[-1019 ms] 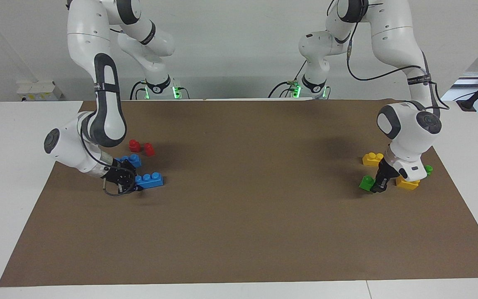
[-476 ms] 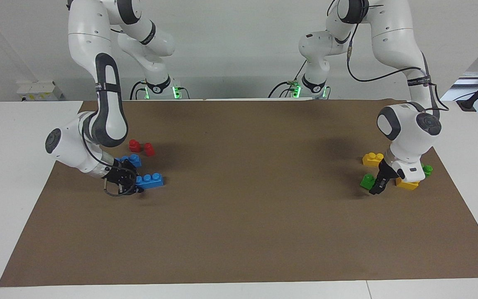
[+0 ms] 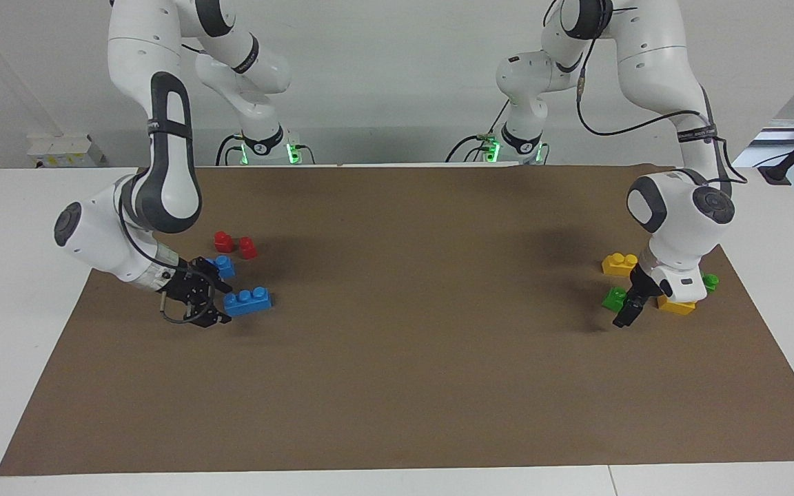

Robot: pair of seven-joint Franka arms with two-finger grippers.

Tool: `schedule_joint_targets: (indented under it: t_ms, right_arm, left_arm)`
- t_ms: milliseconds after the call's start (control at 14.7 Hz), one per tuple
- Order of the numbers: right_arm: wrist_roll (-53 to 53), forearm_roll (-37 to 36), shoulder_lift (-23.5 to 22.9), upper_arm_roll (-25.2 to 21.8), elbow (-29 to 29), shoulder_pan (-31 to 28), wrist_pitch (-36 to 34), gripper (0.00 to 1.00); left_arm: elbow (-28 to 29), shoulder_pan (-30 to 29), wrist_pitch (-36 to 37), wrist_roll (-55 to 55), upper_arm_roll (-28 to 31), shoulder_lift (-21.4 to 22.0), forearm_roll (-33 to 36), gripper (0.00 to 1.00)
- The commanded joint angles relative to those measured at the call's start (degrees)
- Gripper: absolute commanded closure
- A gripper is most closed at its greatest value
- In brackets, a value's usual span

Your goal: Remove green block with left arm and hold with right

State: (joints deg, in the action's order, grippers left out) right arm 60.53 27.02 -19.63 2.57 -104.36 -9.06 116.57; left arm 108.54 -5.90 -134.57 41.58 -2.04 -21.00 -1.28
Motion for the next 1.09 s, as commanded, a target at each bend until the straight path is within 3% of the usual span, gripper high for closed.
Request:
schedule_joint_targets:
  t_ms: [0,340,612,1019]
  right_arm:
    - [2.0,-3.5,4.4,0.1,-0.3,0.1,-2.6,0.00]
    - [-0.8,-10.0,9.3,0.5,1.0,0.2,-6.8,0.00]
    - [-12.9,-14.7,12.2,0.8,4.4,0.7,-12.0,0.00]
    - [-34.9,-20.4,20.4,0.9,5.0,2.2,-20.2,0.00]
  left_arm:
    - [-1.5,-1.0,1.7,-1.0,-0.4,0.2,0.5,0.00]
    - [-6.6,-1.1,9.1,-4.3,-0.3,0.3,0.7,0.00]
    - [-7.2,-1.2,11.9,-5.3,-0.3,2.6,0.9,0.00]
    - [-7.7,-0.9,18.7,-20.7,-0.4,7.2,3.9,0.00]
